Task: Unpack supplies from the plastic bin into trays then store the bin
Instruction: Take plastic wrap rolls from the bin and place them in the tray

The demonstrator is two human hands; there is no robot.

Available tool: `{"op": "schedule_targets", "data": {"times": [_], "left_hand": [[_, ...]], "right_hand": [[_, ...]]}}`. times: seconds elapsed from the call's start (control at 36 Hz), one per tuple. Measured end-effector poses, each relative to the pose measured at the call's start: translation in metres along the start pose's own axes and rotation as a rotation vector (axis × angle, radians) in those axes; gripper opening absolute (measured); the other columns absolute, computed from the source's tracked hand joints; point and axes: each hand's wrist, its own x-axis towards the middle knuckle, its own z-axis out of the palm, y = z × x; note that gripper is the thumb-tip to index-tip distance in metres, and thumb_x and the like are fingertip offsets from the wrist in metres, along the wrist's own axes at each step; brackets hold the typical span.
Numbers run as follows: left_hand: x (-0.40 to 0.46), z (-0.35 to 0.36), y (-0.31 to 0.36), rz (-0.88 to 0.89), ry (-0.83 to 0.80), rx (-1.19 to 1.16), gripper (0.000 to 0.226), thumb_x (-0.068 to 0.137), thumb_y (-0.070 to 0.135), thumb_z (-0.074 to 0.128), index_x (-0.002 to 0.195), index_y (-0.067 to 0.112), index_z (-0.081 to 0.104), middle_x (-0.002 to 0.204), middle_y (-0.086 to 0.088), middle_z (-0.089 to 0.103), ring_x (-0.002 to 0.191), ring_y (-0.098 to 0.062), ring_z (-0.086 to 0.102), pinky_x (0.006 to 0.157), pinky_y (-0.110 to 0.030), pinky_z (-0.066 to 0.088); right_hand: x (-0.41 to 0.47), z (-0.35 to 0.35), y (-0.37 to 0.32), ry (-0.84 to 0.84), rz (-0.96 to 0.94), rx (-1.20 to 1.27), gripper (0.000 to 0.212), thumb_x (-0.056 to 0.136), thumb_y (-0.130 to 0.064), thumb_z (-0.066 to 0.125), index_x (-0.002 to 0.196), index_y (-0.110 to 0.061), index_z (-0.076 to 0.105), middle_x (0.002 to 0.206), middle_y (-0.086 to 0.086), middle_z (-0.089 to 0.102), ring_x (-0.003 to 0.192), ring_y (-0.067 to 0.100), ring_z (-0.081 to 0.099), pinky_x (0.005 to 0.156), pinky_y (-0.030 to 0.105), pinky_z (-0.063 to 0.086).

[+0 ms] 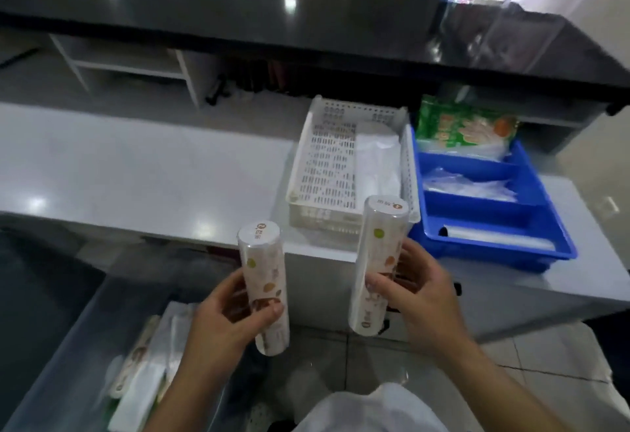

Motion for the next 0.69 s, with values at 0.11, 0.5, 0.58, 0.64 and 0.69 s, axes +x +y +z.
{"op": "schedule_targets", "data": {"times": [0.11,0.5,0.58,0.64,0.69], "left_hand": [[-0.014,0.052,0.011,0.044,-0.069,0.062,0.067,0.047,0.043,0.094,0.108,0.047,0.068,0.107,0.012,0.075,0.096,-0.007,0.071,0.072,-0.024,0.058],[-0.068,0.242,0.042,0.159,-0.035,0.048,0.052,0.056,0.028,0.087,0.106,0.036,0.072,0.104,0.005,0.076,0.096,-0.010,0.072,0.072,-0.014,0.055],[-0.066,0.252,0.049,0.146,-0.009,0.033,0.057,0.058,0.026,0.087,0.113,0.029,0.071,0.105,0.003,0.076,0.099,-0.013,0.072,0.074,-0.017,0.056],[-0.062,0.255,0.055,0.149,-0.012,0.044,0.055,0.059,0.025,0.086,0.111,0.032,0.071,0.106,0.001,0.076,0.099,-0.014,0.072,0.076,-0.019,0.057],[-0.054,0.256,0.062,0.156,-0.016,0.058,0.053,0.059,0.024,0.085,0.110,0.032,0.072,0.106,0.001,0.076,0.099,-0.014,0.072,0.076,-0.019,0.057]], "right_hand": [[-0.013,-0.062,0.001,0.057,-0.067,0.047,0.056,0.069,-0.025,0.080,0.121,-0.031,0.062,0.109,-0.010,0.073,0.102,0.010,0.069,0.080,0.030,0.059],[-0.035,-0.277,0.041,0.184,-0.110,-0.151,0.065,0.072,-0.031,0.081,0.130,-0.044,0.053,0.115,-0.020,0.064,0.103,0.001,0.062,0.079,0.026,0.052],[-0.007,-0.300,0.035,0.169,-0.267,-0.393,0.064,0.079,-0.016,0.079,0.133,-0.037,0.053,0.115,-0.007,0.059,0.103,0.010,0.057,0.083,0.028,0.046],[0.017,-0.307,0.030,0.147,-0.376,-0.616,0.062,0.077,-0.012,0.078,0.133,-0.027,0.057,0.117,0.003,0.061,0.105,0.024,0.055,0.084,0.038,0.045],[0.042,-0.308,0.026,0.117,-0.424,-0.820,0.060,0.077,-0.012,0.078,0.133,-0.022,0.059,0.120,0.010,0.062,0.104,0.033,0.055,0.086,0.045,0.045]]}}
